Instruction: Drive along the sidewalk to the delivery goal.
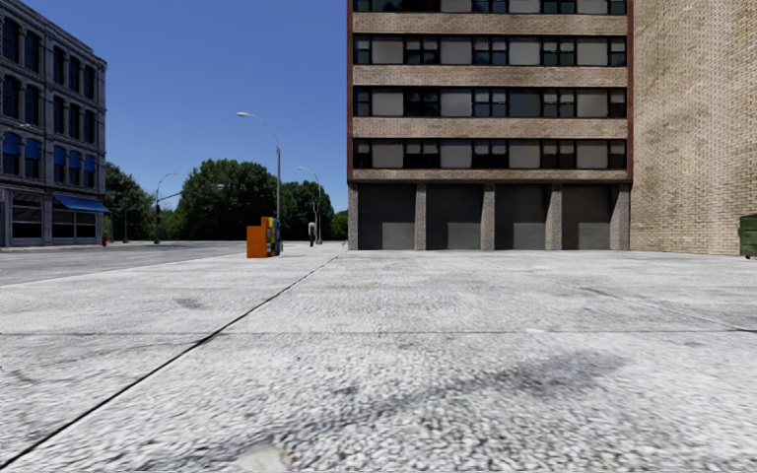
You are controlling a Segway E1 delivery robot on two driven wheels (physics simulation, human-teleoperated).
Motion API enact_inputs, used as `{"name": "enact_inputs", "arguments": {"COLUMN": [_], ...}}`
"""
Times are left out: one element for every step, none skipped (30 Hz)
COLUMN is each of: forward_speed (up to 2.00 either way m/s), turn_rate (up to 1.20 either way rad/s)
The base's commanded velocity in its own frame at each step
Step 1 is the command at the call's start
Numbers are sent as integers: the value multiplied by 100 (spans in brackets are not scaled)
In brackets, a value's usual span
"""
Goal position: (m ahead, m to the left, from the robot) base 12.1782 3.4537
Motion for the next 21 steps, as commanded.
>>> {"name": "enact_inputs", "arguments": {"forward_speed": [139, 139, 139, 139, 139, 139, 139, 139, 139, 139, 139, 139, 139, 139, 139, 139, 139, 139, 139, 139, 139], "turn_rate": [0, 0, 0, 0, 0, 0, 0, 0, 0, 0, 0, 0, 0, 0, 0, 0, 0, 0, 0, 0, 0]}}
